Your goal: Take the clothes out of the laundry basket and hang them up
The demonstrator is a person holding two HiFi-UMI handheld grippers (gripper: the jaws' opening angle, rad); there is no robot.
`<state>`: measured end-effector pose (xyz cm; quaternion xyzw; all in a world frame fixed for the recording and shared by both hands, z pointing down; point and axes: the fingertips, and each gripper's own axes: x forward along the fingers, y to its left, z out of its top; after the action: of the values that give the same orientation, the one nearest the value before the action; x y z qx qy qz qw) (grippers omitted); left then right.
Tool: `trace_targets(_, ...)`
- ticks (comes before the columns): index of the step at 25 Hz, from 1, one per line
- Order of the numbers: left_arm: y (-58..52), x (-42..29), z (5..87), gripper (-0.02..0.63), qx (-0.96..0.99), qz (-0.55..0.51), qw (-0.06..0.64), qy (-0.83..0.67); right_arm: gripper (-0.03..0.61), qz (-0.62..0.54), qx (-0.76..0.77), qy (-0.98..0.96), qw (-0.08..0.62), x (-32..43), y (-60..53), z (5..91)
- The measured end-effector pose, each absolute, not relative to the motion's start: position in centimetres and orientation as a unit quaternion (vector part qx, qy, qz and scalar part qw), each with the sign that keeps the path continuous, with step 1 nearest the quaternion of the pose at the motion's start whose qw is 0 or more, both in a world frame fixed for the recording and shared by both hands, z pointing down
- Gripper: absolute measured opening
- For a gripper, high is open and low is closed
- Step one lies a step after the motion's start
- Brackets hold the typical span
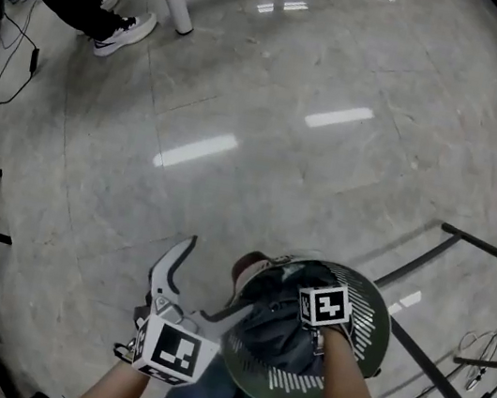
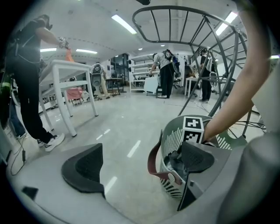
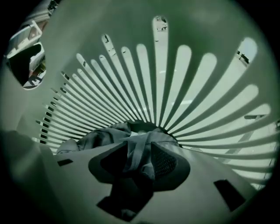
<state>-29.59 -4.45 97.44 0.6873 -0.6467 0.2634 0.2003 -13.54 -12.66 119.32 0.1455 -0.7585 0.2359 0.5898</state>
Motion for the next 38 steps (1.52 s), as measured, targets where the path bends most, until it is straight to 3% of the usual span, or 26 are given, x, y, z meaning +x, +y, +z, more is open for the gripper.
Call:
trace_targets(4,-4.9,-28.9,98.4,0.565,0.695,0.261,0.192,-0.642,0.159,0.269,0.141,-0.739,0.602,-13.3,-12.7,121.8)
trace_targets(5,-4.9,-28.8,98.6,0.565,0.696,0.262,0.191,-0.641,0.131,0.273,0.137,-0.732,0.608,-13.2,-12.7,122.1)
trace_targets(6,-4.9,-28.8,98.8,0.565,0.696,0.263,0.191,-0.640,0.041,0.274,0.134,-0.730,0.612,-13.3,-12.8,122.1)
trace_targets(7,-5.0,-28.7,98.9,0.565,0.697,0.263,0.191,-0.639,0.021,0.275,0.132,-0.732,0.609,-13.4,-13.0,121.7)
trace_targets(15,-4.0,-27.7,96.1,0.565,0.697,0.264,0.209,-0.633,0.020,0.282,0.139,-0.769,0.557,-12.2,-13.6,113.2)
trace_targets(38,-1.7,-24.4,77.1,0.565,0.705,0.257,0.234,-0.618,0.017,0.322,0.233,-0.812,0.427,-7.7,-8.6,84.3)
